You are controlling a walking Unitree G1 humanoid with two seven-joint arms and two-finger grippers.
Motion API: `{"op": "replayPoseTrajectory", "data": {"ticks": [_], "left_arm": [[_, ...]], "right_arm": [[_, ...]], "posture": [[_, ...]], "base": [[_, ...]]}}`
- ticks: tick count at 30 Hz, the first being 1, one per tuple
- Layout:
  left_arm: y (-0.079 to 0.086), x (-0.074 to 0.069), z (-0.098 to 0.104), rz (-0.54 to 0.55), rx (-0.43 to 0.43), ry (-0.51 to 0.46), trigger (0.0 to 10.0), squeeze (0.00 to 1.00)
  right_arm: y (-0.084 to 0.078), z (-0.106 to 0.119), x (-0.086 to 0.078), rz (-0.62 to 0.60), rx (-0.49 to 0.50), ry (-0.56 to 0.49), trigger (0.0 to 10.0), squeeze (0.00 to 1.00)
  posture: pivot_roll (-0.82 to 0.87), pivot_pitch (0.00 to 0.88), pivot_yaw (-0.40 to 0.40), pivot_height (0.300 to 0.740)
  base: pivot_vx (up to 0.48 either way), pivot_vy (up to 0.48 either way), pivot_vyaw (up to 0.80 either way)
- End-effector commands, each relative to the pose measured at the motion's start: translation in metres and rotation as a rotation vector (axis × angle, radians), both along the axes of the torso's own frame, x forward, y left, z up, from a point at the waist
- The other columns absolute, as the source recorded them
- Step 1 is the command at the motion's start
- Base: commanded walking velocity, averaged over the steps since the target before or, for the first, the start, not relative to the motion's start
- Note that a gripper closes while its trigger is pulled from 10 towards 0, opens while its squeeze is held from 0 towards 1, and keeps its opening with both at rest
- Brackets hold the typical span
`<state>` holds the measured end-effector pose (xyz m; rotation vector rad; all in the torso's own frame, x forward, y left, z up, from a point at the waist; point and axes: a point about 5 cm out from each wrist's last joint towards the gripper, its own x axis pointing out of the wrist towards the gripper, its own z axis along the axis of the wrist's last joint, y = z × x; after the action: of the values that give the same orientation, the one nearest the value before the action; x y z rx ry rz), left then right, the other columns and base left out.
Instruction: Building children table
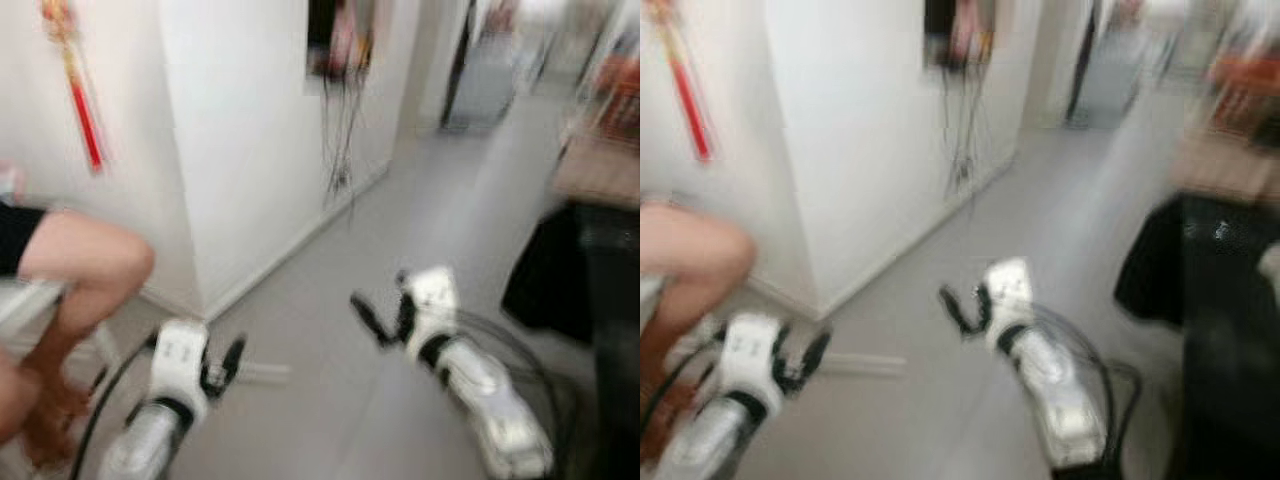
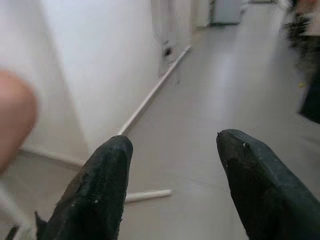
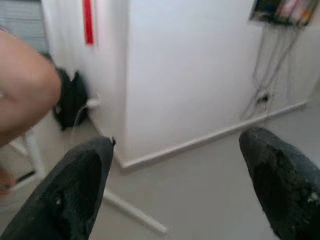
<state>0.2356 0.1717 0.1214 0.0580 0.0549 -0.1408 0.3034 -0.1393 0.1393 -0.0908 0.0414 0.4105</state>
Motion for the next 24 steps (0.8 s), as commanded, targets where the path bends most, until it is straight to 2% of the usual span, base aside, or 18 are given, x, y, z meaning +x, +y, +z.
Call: {"op": "replayPoseTrajectory", "data": {"ticks": [1,24], "left_arm": [[-0.0018,0.0008,-0.0020,-0.006,-0.002,0.014,10.0,0.00],[-0.0043,-0.0009,-0.0016,-0.010,-0.011,0.015,10.0,0.00]], "right_arm": [[-0.0010,-0.0011,0.0004,0.001,-0.012,0.013,10.0,0.00],[0.0024,-0.0011,-0.0015,0.047,-0.019,0.022,10.0,0.00]], "posture": [[-0.02,0.000,-0.064,0.740],[-0.02,0.000,-0.079,0.740]], "base": [[0.428,0.000,0.00],[0.408,0.000,0.00]]}}
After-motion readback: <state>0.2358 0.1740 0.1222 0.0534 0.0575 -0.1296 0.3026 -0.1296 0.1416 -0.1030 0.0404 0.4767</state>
